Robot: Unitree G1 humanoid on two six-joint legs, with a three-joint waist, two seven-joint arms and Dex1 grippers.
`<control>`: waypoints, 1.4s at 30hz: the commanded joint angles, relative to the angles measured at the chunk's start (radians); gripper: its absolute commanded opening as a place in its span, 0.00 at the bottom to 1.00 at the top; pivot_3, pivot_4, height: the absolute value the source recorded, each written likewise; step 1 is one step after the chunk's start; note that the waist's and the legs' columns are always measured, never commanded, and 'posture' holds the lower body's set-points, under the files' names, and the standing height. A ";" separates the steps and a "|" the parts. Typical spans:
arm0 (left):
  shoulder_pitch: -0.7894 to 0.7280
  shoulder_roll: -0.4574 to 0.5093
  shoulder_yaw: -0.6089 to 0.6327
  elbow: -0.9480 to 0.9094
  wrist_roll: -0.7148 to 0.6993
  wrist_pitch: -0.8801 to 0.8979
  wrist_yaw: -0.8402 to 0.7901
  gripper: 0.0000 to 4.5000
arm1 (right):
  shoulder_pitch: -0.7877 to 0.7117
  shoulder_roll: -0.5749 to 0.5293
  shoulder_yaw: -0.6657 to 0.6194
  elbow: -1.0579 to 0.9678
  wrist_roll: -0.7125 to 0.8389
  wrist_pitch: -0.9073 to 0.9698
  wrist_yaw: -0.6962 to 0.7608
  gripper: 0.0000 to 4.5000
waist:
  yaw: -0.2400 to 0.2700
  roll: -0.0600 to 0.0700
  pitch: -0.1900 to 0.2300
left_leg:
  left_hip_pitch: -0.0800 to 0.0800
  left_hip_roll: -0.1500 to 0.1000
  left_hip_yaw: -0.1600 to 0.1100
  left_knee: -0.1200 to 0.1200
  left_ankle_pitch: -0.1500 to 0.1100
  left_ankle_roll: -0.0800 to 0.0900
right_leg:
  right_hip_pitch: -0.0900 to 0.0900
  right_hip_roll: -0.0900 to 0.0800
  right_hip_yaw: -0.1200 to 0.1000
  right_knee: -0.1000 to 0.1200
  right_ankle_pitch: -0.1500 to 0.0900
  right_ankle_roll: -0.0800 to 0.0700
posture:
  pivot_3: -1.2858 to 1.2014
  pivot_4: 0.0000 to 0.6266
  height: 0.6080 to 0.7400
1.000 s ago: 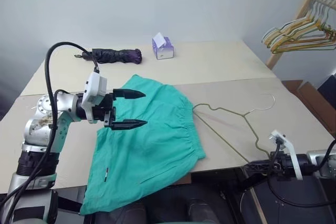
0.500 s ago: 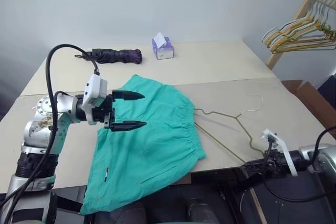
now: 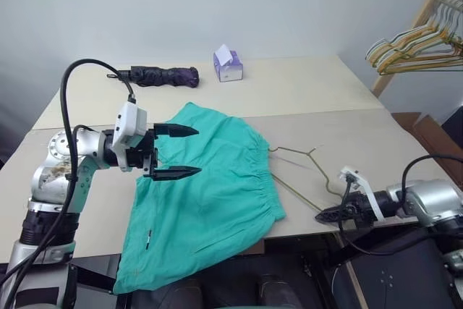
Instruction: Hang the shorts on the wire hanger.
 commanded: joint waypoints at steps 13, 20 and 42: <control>-0.006 0.011 0.017 -0.024 0.003 -0.024 0.007 0.99 | -0.074 0.063 -0.084 0.081 -0.039 -0.087 -0.033 0.00 | 0.010 0.000 0.000 | 0.000 0.000 0.000 0.000 0.000 0.000 | 0.000 0.000 0.000 0.000 0.002 -0.003 | 0.52 0.05 1.00; -0.065 0.001 0.013 0.054 0.054 -0.074 0.030 0.99 | 0.011 0.070 -0.237 -0.237 -0.081 -0.283 -0.225 0.00 | 0.006 0.000 0.000 | -0.001 0.000 0.000 0.000 0.000 0.000 | -0.001 0.000 0.000 0.000 0.001 0.000 | 0.51 0.03 1.00; -0.438 -0.028 -0.168 0.610 0.344 -0.567 -0.218 0.99 | -0.123 0.046 0.009 -0.507 -0.446 -0.590 -0.268 0.00 | 0.006 0.000 0.000 | -0.003 0.000 0.000 0.000 0.000 0.000 | -0.002 0.000 -0.001 0.000 0.005 -0.007 | 0.51 0.00 1.00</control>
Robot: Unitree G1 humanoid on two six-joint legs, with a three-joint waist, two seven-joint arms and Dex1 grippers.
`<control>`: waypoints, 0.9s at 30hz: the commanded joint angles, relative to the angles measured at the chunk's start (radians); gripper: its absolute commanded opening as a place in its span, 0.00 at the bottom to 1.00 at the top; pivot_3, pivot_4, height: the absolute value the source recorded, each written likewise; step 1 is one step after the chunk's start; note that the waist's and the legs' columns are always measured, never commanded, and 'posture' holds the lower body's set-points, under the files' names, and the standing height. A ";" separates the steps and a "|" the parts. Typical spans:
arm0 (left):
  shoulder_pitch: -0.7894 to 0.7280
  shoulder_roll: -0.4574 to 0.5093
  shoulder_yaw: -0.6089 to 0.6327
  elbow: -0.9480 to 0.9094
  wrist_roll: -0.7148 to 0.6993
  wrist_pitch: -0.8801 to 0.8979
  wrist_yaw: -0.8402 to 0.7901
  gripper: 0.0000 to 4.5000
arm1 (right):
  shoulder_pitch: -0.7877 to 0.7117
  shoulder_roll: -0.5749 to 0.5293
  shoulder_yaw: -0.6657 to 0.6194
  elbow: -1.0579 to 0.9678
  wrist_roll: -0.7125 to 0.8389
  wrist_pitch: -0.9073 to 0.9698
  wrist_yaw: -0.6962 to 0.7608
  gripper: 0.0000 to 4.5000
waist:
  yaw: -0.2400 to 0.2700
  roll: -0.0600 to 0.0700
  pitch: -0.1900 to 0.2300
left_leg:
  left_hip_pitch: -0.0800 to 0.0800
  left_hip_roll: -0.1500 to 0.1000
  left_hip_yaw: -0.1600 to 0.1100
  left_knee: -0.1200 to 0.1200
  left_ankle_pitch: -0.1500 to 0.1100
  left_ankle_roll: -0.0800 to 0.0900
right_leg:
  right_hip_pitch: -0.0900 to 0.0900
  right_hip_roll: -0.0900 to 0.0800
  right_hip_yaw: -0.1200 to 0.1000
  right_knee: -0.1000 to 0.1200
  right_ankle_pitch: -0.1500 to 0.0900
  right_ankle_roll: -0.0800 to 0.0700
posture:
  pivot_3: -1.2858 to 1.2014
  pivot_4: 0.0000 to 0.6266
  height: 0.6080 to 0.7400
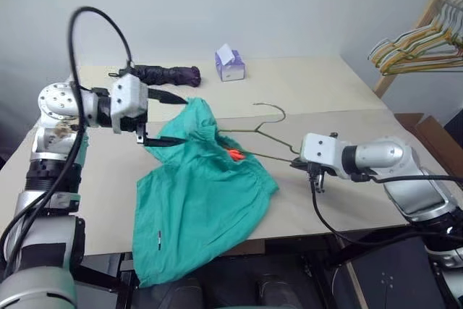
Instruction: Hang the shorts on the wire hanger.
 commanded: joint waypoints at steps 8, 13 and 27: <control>-0.128 -0.093 -0.099 0.249 0.123 -0.231 -0.068 0.99 | -0.072 0.007 -0.006 -0.066 0.003 0.010 0.057 0.00 | -0.002 0.000 0.000 | -0.002 0.000 -0.001 0.001 0.000 0.000 | -0.001 0.000 -0.001 0.000 0.000 0.000 | 0.50 0.00 1.00; -0.156 -0.102 -0.123 0.341 0.182 -0.341 -0.056 0.74 | -0.070 0.008 -0.012 -0.081 0.003 0.029 0.060 0.00 | -0.012 0.000 0.000 | -0.002 0.000 -0.001 0.001 0.000 0.000 | -0.001 0.000 -0.001 0.001 0.000 0.000 | 0.49 0.00 1.00; -0.179 -0.128 -0.096 0.383 0.161 -0.323 -0.049 0.01 | -0.074 0.007 -0.047 -0.121 0.090 0.110 0.090 0.00 | -0.024 0.000 0.000 | -0.002 0.000 -0.001 0.002 0.000 0.000 | -0.002 0.000 -0.001 0.002 0.000 0.000 | 0.49 0.00 1.00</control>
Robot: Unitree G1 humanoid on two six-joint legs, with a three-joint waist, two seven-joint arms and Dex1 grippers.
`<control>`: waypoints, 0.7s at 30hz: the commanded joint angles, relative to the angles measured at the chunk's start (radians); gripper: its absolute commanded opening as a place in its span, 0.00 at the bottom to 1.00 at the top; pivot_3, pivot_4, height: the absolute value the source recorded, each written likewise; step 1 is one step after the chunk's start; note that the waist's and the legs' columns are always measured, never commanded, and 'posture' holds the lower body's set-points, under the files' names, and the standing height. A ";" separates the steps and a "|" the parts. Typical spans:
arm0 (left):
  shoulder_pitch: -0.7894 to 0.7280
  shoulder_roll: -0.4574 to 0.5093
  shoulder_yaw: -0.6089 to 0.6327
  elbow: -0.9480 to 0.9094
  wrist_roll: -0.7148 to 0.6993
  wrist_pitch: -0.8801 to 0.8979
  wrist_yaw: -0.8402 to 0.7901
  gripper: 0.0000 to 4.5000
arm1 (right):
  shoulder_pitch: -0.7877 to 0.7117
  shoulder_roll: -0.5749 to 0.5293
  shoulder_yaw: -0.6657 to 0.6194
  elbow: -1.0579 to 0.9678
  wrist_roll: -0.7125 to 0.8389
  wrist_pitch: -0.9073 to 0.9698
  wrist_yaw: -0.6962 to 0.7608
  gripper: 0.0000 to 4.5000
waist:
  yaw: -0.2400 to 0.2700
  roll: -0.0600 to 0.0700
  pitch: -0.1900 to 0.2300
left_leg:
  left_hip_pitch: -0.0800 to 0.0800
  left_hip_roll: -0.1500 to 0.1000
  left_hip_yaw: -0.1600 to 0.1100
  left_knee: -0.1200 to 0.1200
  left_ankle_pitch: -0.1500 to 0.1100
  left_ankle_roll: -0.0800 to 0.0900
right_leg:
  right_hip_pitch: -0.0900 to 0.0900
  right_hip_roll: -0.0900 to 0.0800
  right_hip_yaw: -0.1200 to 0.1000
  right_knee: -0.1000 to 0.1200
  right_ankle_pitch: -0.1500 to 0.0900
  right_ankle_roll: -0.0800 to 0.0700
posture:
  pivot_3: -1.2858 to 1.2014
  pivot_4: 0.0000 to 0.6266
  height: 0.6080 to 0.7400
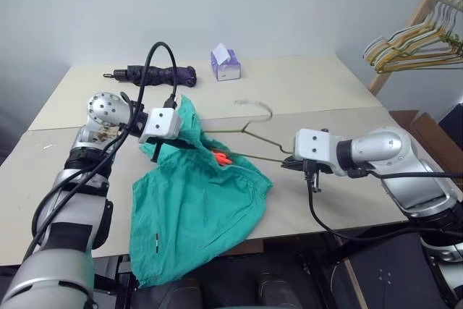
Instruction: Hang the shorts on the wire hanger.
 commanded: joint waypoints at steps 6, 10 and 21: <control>-0.018 0.004 0.064 -0.060 -0.069 0.124 0.005 0.00 | 0.006 -0.023 -0.102 -0.010 0.068 0.026 0.013 0.30 | -0.001 0.000 0.000 | 0.000 0.000 0.000 0.000 0.000 0.000 | 0.000 0.000 0.000 0.000 0.000 0.000 | 0.49 0.01 1.00; 0.012 0.017 0.088 -0.104 -0.090 0.173 0.010 0.00 | 0.073 -0.057 -0.162 0.046 0.064 0.033 -0.019 0.60 | 0.002 0.000 0.000 | 0.000 0.000 0.000 0.000 0.000 0.000 | 0.000 0.000 0.000 0.000 0.000 0.000 | 0.49 0.02 1.00; 0.072 0.030 0.120 -0.203 -0.115 0.260 0.042 0.00 | 0.353 0.105 -0.329 -0.074 0.357 0.233 -0.098 0.99 | -0.006 0.000 0.000 | 0.001 0.000 -0.001 0.000 0.000 0.000 | 0.001 0.001 0.000 0.002 0.000 0.000 | 0.49 0.03 1.00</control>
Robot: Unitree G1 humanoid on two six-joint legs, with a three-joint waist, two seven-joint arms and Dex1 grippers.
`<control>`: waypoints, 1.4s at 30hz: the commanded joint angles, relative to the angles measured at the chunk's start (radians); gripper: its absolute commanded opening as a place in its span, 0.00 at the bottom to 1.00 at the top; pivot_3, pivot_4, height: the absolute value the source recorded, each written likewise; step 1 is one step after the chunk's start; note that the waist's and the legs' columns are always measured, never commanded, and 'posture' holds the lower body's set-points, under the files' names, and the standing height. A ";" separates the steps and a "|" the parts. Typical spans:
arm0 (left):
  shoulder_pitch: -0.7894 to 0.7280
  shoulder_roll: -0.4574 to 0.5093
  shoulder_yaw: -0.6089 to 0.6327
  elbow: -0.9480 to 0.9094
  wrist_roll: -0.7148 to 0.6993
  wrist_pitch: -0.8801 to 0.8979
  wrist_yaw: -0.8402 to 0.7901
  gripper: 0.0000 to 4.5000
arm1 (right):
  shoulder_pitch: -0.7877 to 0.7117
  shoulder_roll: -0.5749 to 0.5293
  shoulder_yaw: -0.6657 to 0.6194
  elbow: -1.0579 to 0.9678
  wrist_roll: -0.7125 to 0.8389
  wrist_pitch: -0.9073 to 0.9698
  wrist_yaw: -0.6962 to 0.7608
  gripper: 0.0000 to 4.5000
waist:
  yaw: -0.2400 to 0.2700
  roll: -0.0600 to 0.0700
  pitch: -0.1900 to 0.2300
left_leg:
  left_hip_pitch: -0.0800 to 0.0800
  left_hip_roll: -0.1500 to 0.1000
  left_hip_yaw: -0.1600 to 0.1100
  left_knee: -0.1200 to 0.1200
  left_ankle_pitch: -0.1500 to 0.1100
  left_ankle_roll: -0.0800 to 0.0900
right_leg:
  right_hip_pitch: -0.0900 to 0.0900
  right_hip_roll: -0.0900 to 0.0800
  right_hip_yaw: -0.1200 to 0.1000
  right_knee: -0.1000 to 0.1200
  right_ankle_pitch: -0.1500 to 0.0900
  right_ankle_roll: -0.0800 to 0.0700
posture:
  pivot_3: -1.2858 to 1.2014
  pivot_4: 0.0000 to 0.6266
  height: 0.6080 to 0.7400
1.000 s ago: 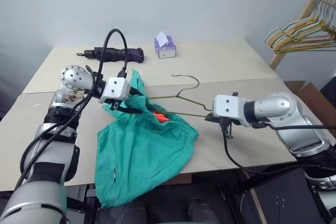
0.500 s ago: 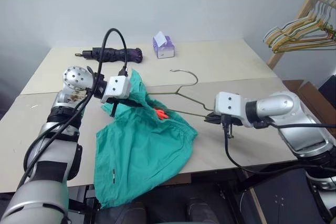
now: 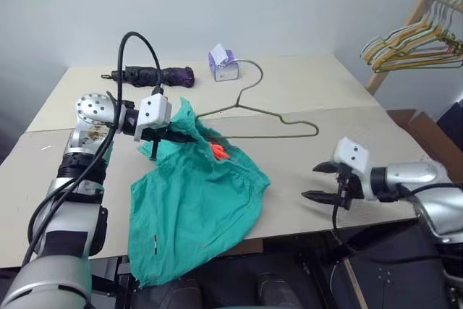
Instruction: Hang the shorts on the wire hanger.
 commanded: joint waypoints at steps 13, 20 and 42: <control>0.000 0.000 0.025 -0.062 -0.030 0.033 0.021 0.00 | -0.025 0.414 0.041 -0.034 0.196 0.310 -0.343 0.99 | 0.004 0.000 0.000 | -0.001 0.000 -0.001 0.001 0.000 0.000 | 0.000 0.000 0.000 0.000 0.000 0.000 | 0.49 0.02 1.00; 0.012 0.002 0.027 -0.074 -0.031 0.038 0.025 0.00 | -0.051 0.459 0.052 -0.027 0.233 0.340 -0.369 0.64 | 0.004 0.000 0.000 | -0.001 0.000 -0.001 0.001 0.000 0.000 | 0.000 0.000 -0.001 0.000 0.000 0.000 | 0.50 0.03 1.00; 0.117 0.147 -0.001 -0.080 -0.029 0.038 -0.050 0.00 | -0.125 0.220 -0.066 0.141 0.259 0.261 -0.280 0.01 | 0.005 0.000 0.000 | -0.001 0.000 -0.001 0.001 0.000 0.000 | 0.000 0.000 -0.001 0.000 0.000 0.000 | 0.50 0.03 1.00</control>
